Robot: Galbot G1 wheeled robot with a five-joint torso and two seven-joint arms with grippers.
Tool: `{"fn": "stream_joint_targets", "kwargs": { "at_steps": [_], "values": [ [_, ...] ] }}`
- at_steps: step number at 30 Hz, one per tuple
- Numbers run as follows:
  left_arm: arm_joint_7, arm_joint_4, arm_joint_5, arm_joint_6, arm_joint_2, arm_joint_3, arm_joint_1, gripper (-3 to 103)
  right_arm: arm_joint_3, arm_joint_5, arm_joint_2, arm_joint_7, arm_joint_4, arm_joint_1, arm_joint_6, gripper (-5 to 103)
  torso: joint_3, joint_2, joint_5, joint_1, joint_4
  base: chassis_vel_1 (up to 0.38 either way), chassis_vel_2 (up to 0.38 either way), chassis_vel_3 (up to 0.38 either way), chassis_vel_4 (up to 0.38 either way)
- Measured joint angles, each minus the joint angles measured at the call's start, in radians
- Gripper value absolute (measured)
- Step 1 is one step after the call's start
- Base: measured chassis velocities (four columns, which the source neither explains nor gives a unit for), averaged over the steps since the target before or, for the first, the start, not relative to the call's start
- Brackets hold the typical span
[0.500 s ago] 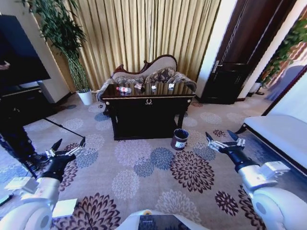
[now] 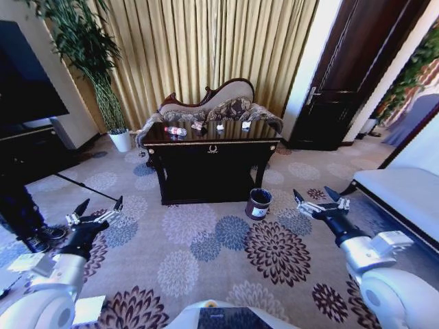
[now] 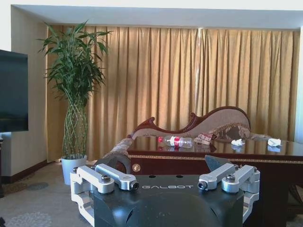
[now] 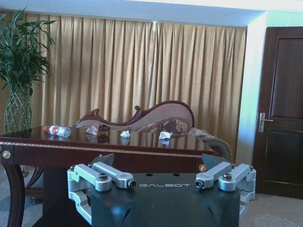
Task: Move to the front of the table and place the trash on the table into the trash bin.
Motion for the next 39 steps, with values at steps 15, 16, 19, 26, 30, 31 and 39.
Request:
{"fn": "stream_joint_targets", "kwargs": {
  "at_steps": [15,16,19,26,30,31,39],
  "values": [
    [0.007,0.000,0.000,0.000,-0.005,0.002,-0.001,100,-0.003,0.001,0.000,-0.002,0.000,0.000,0.000,100,0.000,0.000,-0.0002,0.000,-0.0001,-0.101,0.124,0.098,-0.119],
    [0.008,0.000,0.000,-0.001,-0.006,0.002,-0.001,100,-0.003,0.001,0.000,-0.002,0.000,-0.001,0.000,100,0.000,0.000,-0.0003,0.000,-0.0001,-0.137,0.141,0.124,-0.136],
    [0.008,0.000,-0.001,-0.002,-0.008,0.003,-0.001,100,-0.003,0.001,0.000,-0.002,0.000,-0.002,0.000,100,0.000,0.000,0.0000,0.000,-0.0001,-0.143,0.141,0.131,-0.133],
    [0.011,0.000,-0.001,-0.005,-0.011,0.003,-0.001,100,-0.003,0.000,0.001,-0.013,0.000,-0.004,0.000,100,0.000,0.000,0.0001,0.000,-0.0002,-0.156,0.124,0.156,-0.126],
    [0.013,0.000,-0.001,-0.012,-0.013,0.003,0.001,100,-0.004,-0.002,0.003,-0.024,0.000,-0.006,0.000,100,0.000,0.000,-0.0001,0.000,-0.0001,-0.150,0.155,0.144,-0.159],
    [0.014,0.000,-0.001,-0.014,-0.013,0.002,0.001,100,-0.004,-0.002,0.003,-0.025,0.000,-0.006,0.000,100,0.000,0.000,-0.0002,0.000,-0.0001,-0.144,0.187,0.160,-0.175],
    [0.019,0.000,-0.001,-0.016,-0.017,0.002,0.003,100,-0.004,-0.002,0.005,-0.026,0.000,-0.008,0.000,100,0.000,0.000,0.0000,0.000,-0.0001,-0.170,0.178,0.170,-0.189]
  ]
}}
